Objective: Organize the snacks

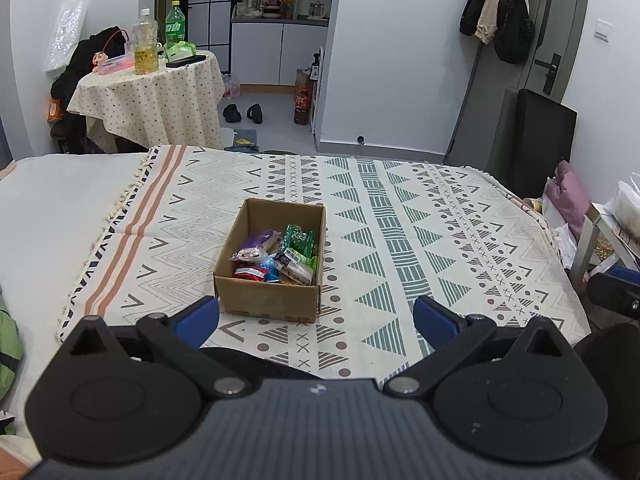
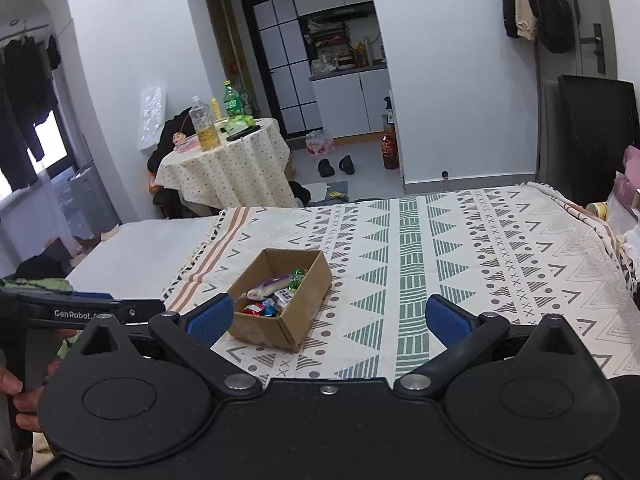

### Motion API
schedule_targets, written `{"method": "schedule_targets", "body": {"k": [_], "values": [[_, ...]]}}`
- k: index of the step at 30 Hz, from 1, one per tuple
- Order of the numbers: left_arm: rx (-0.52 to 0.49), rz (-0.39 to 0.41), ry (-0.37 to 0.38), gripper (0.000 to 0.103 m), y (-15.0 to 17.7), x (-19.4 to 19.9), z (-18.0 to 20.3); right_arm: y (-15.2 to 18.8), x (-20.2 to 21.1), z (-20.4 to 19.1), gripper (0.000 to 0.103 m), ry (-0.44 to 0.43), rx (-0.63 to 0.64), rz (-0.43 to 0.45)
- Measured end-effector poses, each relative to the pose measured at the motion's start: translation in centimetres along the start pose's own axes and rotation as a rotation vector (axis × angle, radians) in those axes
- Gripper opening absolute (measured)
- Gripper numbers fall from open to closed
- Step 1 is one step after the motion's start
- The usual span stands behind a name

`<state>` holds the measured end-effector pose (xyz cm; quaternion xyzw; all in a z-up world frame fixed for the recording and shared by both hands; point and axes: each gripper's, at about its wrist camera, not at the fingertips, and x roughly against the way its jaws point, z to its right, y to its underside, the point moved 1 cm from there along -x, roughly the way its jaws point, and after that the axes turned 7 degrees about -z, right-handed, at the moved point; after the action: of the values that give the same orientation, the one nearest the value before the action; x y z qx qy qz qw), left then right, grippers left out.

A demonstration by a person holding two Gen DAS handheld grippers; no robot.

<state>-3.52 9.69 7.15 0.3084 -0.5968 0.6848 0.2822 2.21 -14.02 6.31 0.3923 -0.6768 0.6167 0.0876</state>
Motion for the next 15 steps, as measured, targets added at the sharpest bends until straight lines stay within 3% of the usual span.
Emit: {"method": "schedule_targets", "body": {"k": [15], "values": [[-0.010,0.007,0.003,0.103,0.60,0.68,-0.30,0.27,0.19,-0.92,0.103,0.002,0.016,-0.013]]}}
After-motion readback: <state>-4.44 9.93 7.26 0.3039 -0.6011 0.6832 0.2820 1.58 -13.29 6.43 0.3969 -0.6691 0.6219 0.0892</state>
